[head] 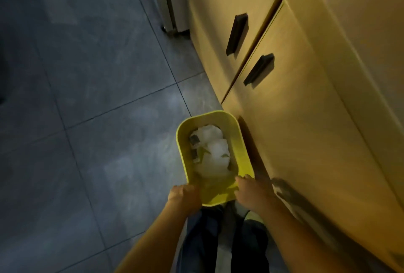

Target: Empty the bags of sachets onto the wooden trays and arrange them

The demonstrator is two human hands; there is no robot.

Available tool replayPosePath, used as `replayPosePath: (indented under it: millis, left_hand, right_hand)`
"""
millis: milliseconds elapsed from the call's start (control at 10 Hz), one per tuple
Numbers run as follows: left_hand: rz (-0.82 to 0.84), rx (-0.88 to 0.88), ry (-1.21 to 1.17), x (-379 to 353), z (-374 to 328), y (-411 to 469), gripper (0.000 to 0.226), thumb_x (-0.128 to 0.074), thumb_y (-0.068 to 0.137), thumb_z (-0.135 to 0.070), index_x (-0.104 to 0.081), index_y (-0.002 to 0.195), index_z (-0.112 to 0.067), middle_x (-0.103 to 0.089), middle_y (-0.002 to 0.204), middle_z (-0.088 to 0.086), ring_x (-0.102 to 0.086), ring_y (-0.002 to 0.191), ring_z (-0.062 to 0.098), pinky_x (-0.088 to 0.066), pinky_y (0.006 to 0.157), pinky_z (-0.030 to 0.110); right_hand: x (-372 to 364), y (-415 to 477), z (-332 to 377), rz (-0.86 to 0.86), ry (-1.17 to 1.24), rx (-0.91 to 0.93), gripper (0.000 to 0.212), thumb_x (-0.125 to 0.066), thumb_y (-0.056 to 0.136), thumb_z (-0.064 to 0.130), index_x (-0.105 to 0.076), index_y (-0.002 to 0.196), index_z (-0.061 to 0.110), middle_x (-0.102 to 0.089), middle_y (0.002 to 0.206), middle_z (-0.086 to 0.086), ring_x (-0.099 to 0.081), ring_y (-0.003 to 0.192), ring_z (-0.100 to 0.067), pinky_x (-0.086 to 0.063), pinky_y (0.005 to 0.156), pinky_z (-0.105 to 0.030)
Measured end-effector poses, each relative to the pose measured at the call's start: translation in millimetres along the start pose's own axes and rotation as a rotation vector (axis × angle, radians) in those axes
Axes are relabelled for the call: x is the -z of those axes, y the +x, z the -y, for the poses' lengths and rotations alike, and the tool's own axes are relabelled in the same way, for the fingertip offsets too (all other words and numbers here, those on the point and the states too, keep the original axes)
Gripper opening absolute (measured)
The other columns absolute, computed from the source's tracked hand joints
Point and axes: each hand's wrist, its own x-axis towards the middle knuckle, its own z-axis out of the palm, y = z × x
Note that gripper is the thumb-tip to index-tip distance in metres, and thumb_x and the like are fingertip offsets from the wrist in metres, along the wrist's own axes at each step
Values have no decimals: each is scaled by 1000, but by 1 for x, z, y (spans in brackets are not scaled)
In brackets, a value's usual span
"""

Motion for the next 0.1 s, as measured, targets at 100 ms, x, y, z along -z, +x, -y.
replayPosePath:
  millis: [100]
  left_hand:
    - [-94, -2, -63, 18, -5, -9, 35, -42, 93, -17, -45, 127, -9, -57, 129, 16, -57, 116, 35, -46, 96, 42]
  right_hand:
    - [10, -5, 4, 29, 88, 104, 44, -35, 95, 21, -34, 138, 10, -46, 139, -15, -48, 122, -34, -43, 98, -44]
